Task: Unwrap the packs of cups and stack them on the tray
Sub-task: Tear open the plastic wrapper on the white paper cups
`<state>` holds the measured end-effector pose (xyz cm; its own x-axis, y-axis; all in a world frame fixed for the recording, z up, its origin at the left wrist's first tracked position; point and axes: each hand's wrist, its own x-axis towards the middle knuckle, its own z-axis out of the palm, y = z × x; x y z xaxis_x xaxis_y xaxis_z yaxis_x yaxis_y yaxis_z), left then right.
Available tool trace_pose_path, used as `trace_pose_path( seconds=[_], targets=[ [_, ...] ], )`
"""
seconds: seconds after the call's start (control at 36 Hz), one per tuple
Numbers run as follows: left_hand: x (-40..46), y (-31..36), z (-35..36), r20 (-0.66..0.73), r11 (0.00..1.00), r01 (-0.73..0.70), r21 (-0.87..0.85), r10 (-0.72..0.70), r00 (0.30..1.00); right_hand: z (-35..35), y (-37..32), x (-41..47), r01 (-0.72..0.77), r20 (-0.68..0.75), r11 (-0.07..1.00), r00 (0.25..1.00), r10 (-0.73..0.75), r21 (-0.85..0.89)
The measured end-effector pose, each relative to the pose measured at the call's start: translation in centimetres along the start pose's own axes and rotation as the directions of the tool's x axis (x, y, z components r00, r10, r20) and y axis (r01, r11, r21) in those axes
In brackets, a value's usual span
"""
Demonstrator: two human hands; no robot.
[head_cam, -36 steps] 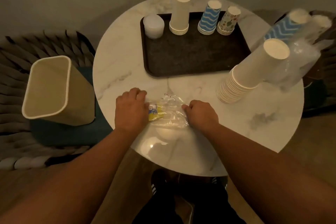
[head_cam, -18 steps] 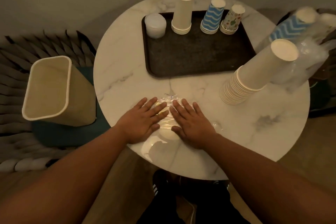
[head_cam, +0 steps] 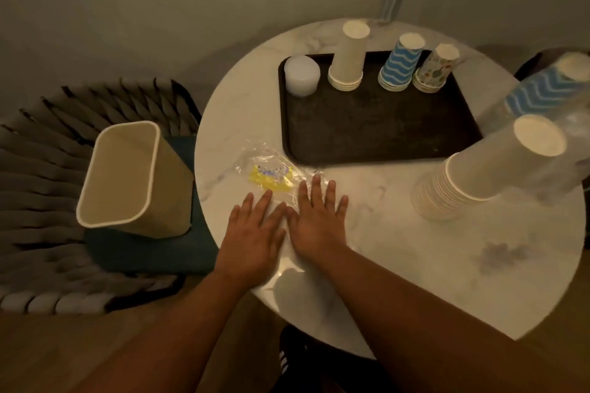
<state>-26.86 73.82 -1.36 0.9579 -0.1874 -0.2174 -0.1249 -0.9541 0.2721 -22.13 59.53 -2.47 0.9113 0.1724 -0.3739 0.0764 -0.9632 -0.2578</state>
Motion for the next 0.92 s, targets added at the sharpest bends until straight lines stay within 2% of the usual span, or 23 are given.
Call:
trace_pose_path(
  seconds=[0.08, 0.17, 0.28, 0.61, 0.69, 0.81, 0.86, 0.92],
  targets=[
    [2.5, -0.9, 0.0, 0.086, 0.998, 0.048, 0.035, -0.051, 0.995, -1.1, -0.8, 1.1, 0.050, 0.029, 0.999, 0.998, -0.050, 0.021],
    [4.8, -2.2, -0.8, 0.128, 0.992, 0.065, 0.106, -0.078, 0.989, -1.5, 0.5, 0.8, 0.142, 0.007, 0.988, 0.990, -0.142, -0.063],
    [6.4, -2.9, -1.9, 0.135, 0.987, 0.040, 0.156, -0.061, 0.989, -1.1, 2.4, -0.3, 0.217, 0.045, 0.966, 0.976, -0.212, -0.144],
    [5.4, -1.8, -3.0, 0.119, 0.988, 0.043, 0.150, -0.061, 0.991, -2.9, 3.7, -2.5, 0.263, -0.010, 0.963, 0.964, -0.264, -0.059],
    [5.0, -1.0, -3.5, 0.073, 0.988, 0.038, 0.149, -0.050, 0.996, -3.3, 5.0, -4.0, 0.291, -0.047, 0.957, 0.955, -0.291, -0.021],
    [4.5, 1.6, -4.5, -0.068, 0.997, -0.009, 0.071, 0.013, 0.998, -3.5, 8.3, -7.0, 0.322, -0.119, 0.943, 0.943, -0.311, 0.085],
    [4.4, 3.6, -4.8, -0.187, 0.998, -0.060, -0.010, 0.057, 0.981, -3.3, 10.7, -8.9, 0.296, -0.210, 0.945, 0.941, -0.264, 0.137],
    [4.4, 6.3, -4.8, -0.300, 0.980, -0.168, -0.108, 0.129, 0.945, -3.0, 13.4, -10.5, 0.220, -0.321, 0.953, 0.936, -0.146, 0.209]
  ],
)
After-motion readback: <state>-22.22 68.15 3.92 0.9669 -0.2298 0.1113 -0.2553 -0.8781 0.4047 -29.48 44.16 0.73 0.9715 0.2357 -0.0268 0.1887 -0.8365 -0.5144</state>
